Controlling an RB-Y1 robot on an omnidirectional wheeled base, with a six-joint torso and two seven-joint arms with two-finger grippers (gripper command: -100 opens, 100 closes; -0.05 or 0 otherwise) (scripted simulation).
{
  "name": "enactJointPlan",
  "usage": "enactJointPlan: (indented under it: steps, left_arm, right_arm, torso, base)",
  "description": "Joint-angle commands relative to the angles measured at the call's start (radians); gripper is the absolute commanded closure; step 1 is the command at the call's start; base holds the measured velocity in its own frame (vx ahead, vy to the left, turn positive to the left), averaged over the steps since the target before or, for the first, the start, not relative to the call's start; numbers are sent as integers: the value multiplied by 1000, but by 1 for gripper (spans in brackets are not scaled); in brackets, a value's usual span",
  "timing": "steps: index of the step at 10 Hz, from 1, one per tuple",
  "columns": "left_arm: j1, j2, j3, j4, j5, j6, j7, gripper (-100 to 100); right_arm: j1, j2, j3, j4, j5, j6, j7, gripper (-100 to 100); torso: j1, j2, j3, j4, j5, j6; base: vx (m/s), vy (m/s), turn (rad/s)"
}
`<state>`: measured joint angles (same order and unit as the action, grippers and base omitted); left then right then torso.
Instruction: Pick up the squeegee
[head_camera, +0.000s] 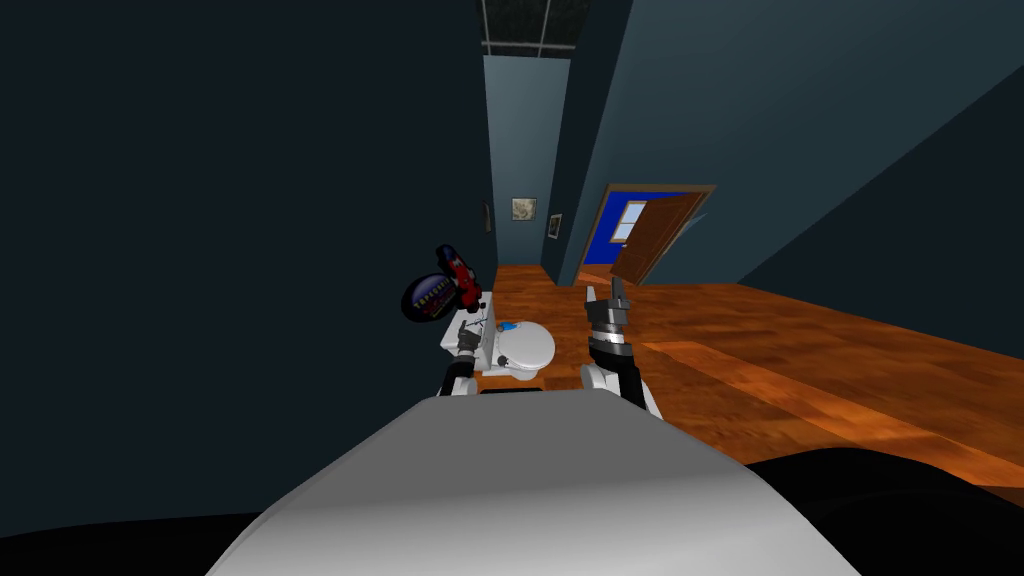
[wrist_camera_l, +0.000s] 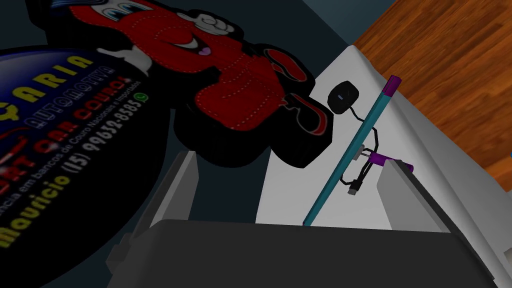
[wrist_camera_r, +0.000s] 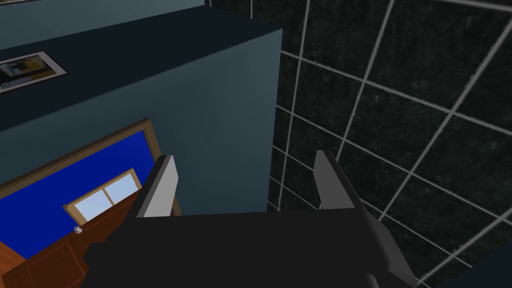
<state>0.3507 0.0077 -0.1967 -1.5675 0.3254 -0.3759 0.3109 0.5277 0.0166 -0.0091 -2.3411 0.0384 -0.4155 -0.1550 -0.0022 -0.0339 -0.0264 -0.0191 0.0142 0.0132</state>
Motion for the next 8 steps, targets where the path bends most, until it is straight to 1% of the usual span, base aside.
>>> enactJointPlan:
  steps: [1,2,3,7,8]
  left_arm:
    - [6,5,0,-29,0,0,-1,-100]
    - [7,1,-2,-20,-1,1,-2,-100]
    - [7,1,-2,-23,-1,1,-2,100]
    - [7,1,-2,-22,-1,1,-2,100]
    - [7,1,-2,-22,-1,1,-2,0]
  right_arm:
    - [0,0,0,0,0,0,0,0]
    - [0,0,0,0,0,0,0,0]
    - [0,0,0,0,0,0,0,0]
    - [0,0,0,0,0,0,0,0]
    - [0,0,0,0,0,0,0,0]
  torso:
    - [0,0,0,0,0,0]
    - [0,0,0,0,0,0]
    - [0,-1,0,0,0,0]
    - [0,-1,-1,0,0,0]
    - [0,-1,-1,0,0,0]
  base:
    - [-18,-1,16]
    - [-8,0,3]
    - [0,0,0]
    - [0,0,0]
    - [0,0,0]
